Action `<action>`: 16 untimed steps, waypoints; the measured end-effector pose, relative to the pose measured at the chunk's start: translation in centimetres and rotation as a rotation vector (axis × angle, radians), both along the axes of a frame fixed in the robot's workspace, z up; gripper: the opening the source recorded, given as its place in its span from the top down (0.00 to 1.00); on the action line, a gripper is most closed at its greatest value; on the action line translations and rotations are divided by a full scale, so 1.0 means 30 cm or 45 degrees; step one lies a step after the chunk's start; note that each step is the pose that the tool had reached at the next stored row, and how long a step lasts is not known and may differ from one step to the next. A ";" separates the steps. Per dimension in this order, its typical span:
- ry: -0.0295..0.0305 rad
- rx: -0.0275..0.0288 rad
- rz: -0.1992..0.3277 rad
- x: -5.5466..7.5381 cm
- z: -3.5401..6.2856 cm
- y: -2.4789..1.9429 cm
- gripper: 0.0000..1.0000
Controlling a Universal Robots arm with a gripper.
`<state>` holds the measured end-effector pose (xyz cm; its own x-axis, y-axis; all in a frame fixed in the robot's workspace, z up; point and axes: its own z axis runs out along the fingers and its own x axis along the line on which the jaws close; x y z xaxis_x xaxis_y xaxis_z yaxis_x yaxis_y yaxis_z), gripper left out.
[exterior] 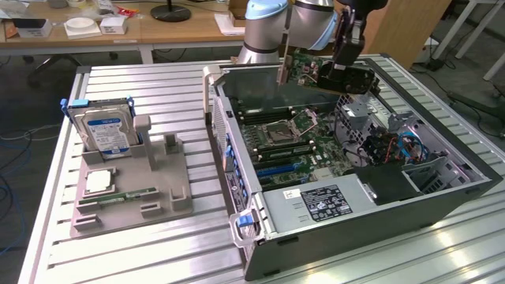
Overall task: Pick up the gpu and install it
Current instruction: 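Insert the gpu into the slot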
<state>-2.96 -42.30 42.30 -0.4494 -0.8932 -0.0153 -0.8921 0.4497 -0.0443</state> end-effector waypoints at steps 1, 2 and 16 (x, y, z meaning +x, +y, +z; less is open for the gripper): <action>0.0000 0.0000 0.016 0.000 0.000 0.000 0.74; 0.0000 -0.0001 0.033 0.000 0.000 0.000 0.74; 0.0000 0.0000 0.254 -0.002 0.000 0.000 0.74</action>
<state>-3.02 -42.30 42.29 -0.2638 -0.9645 -0.0152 -0.9634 0.2642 -0.0443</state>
